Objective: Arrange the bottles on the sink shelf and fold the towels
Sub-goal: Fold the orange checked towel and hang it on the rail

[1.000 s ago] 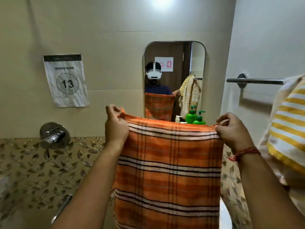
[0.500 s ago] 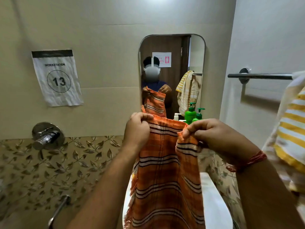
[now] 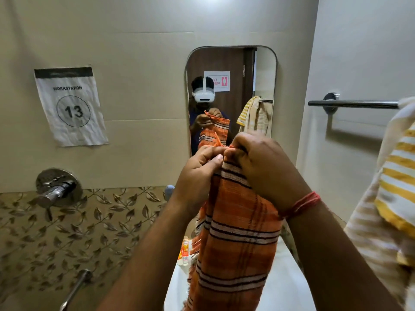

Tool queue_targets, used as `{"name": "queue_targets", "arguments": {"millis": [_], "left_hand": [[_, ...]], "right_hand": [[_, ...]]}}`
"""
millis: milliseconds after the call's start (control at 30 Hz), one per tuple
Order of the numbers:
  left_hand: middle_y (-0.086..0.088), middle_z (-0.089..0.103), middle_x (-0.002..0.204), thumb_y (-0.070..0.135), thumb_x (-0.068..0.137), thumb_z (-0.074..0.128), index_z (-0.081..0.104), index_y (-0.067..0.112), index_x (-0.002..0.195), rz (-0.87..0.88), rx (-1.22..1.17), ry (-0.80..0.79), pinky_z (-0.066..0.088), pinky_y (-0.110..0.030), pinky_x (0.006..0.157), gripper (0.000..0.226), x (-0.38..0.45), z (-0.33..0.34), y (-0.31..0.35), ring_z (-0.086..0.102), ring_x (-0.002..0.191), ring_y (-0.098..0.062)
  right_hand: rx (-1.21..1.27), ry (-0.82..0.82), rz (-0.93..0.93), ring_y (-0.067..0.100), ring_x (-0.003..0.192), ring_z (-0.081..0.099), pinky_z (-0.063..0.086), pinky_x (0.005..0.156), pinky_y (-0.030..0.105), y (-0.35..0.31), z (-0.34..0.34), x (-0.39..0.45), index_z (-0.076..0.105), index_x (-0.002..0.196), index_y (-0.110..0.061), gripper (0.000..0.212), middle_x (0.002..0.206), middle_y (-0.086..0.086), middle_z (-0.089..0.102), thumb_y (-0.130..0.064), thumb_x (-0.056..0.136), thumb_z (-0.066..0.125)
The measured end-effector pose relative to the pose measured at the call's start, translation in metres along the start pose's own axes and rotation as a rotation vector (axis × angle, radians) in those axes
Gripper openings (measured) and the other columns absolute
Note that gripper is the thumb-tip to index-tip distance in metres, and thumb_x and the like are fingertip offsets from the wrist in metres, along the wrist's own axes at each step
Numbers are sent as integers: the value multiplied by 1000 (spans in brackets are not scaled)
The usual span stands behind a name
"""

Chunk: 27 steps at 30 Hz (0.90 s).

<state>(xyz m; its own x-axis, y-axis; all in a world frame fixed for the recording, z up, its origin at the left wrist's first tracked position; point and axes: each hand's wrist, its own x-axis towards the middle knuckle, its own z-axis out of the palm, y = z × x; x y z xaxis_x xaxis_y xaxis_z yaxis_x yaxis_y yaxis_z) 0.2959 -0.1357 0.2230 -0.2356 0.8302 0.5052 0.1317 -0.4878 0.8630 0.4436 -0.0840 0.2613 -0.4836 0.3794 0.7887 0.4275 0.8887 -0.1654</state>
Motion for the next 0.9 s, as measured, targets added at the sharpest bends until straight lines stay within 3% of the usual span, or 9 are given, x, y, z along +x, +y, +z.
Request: {"name": "queue_targets", "arguments": {"millis": [167, 333, 433, 500, 600, 667, 733, 833, 900], "left_hand": [[-20, 60, 126, 26, 97, 51, 67, 13, 120, -24, -66, -84, 53, -44, 96, 31, -2, -5, -4, 61, 118, -37], [-14, 65, 122, 15, 99, 60, 65, 13, 123, 17, 75, -80, 56, -51, 96, 24, -3, -5, -12, 65, 114, -30], [-8, 71, 113, 21, 94, 64, 70, 17, 116, 72, 130, 2, 58, -47, 93, 23, -3, -6, -12, 68, 108, -25], [-3, 75, 104, 22, 94, 66, 75, 24, 104, 83, 118, 93, 60, -46, 87, 14, -1, -9, -13, 72, 100, -23], [0, 77, 98, 17, 97, 63, 76, 31, 95, 74, 109, 168, 62, -42, 83, 19, 0, -14, -15, 74, 94, -20], [2, 77, 98, 19, 97, 62, 75, 30, 98, 82, 128, 164, 62, -36, 80, 17, 0, -15, -15, 74, 93, -18], [5, 76, 97, 20, 98, 62, 74, 31, 99, 103, 151, 178, 61, -30, 77, 16, 0, -15, -14, 74, 93, -15], [9, 76, 95, 18, 99, 61, 74, 40, 93, 133, 144, 228, 59, -22, 71, 26, 0, -16, -12, 74, 90, -11], [11, 77, 93, 18, 99, 60, 75, 45, 89, 144, 123, 257, 57, -18, 67, 32, -1, -18, -9, 74, 86, -8]], "right_hand": [[-20, -11, 9, 15, 75, 59, 56, 71, 36, 4, 5, 8, 64, 92, -19, 11, 84, -1, 65, -27, 97, 59], [33, -37, 5, 12, 71, 58, 55, 65, 31, 6, 10, 11, 56, 86, -22, 13, 78, -4, 60, -22, 90, 69], [90, -80, 19, 6, 68, 55, 50, 62, 22, 10, 9, 13, 60, 87, -22, 11, 78, -8, 59, -22, 89, 70], [218, -225, 64, 5, 66, 57, 50, 60, 19, 17, 1, 11, 61, 89, -21, 13, 78, -7, 62, -29, 88, 71], [322, -616, 157, 9, 84, 70, 61, 75, 29, 31, -20, 8, 67, 100, -22, 20, 92, -3, 72, -37, 87, 69], [299, -763, 180, 6, 92, 70, 60, 81, 31, 38, -31, 6, 69, 104, -29, 21, 98, -9, 74, -39, 86, 68], [202, -765, 156, 2, 90, 69, 59, 81, 29, 42, -36, 4, 70, 103, -33, 18, 96, -13, 74, -40, 86, 68], [35, -636, 40, 1, 85, 64, 52, 70, 20, 41, -40, 0, 69, 90, -37, 9, 86, -13, 68, -44, 86, 65], [-121, -501, -57, 6, 90, 54, 47, 75, 22, 43, -42, -4, 70, 87, -33, 30, 91, -15, 61, -59, 81, 57]]}}
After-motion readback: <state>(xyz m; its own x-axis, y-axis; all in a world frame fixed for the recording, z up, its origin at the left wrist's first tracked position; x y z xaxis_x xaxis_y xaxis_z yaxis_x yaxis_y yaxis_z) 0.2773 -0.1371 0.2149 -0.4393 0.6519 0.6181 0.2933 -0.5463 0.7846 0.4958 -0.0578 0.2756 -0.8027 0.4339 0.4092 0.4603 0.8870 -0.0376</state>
